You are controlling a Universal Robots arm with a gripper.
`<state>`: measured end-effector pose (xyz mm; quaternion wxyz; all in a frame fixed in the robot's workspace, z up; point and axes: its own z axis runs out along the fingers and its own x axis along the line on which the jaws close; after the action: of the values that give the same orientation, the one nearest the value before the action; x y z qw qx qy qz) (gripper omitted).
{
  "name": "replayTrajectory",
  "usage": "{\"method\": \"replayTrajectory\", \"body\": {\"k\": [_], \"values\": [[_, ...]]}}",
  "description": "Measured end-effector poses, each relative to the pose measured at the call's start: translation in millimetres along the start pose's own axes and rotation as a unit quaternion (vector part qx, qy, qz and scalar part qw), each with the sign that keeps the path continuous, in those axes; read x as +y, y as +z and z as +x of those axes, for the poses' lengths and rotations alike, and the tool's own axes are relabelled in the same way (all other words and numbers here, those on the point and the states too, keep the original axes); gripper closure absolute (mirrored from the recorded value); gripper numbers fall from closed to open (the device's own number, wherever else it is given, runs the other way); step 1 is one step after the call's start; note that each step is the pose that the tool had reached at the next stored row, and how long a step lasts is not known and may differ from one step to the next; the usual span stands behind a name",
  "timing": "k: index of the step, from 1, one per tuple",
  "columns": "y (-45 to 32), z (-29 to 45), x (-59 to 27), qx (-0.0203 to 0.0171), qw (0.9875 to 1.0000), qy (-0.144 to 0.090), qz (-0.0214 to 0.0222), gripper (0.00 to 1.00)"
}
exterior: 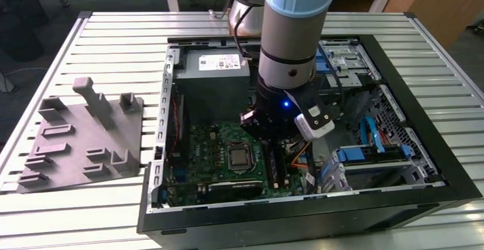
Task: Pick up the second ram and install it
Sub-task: 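Insert the second ram into the second slot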
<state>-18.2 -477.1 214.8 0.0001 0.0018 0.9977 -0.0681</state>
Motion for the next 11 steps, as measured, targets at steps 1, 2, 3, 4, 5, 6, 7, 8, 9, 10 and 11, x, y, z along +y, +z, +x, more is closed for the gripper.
{"method": "replayTrajectory", "body": {"k": [1, 2, 3, 4, 5, 6, 7, 8, 9, 10, 11], "values": [[0.0, 0.0, 0.0, 0.0, 1.0, 0.0, 0.0002, 0.86], [0.1, 0.0, 0.0, 0.0, 1.0, 0.0, 0.0005, 0.86], [0.1, 0.0, 0.0, 0.0, 1.0, 0.0, 0.0007, 0.86], [0.1, 0.0, 0.0, 0.0, 1.0, 0.0, 0.001, 0.86], [0.2, 0.0, 0.1, -0.0001, 1.0, 0.0, 0.0016, 0.86], [0.2, 0.0, 0.0, 0.0, 1.0, 0.0, 0.0022, 0.86], [0.3, 0.0, 0.0, 0.0, 1.0, 0.0, 0.0026, 0.86], [0.8, 0.0, 0.1, -0.0001, 1.0, 0.0, 0.0032, 0.86], [1.2, 0.1, 0.2, -0.0001, 1.0, 0.0, 0.0055, 0.86], [1.5, 0.1, 0.3, -0.0001, 1.0, 0.0, 0.0084, 0.86], [1.8, 0.1, 0.7, 0.0, 0.9999, 0.0, 0.0101, 0.86]]}}
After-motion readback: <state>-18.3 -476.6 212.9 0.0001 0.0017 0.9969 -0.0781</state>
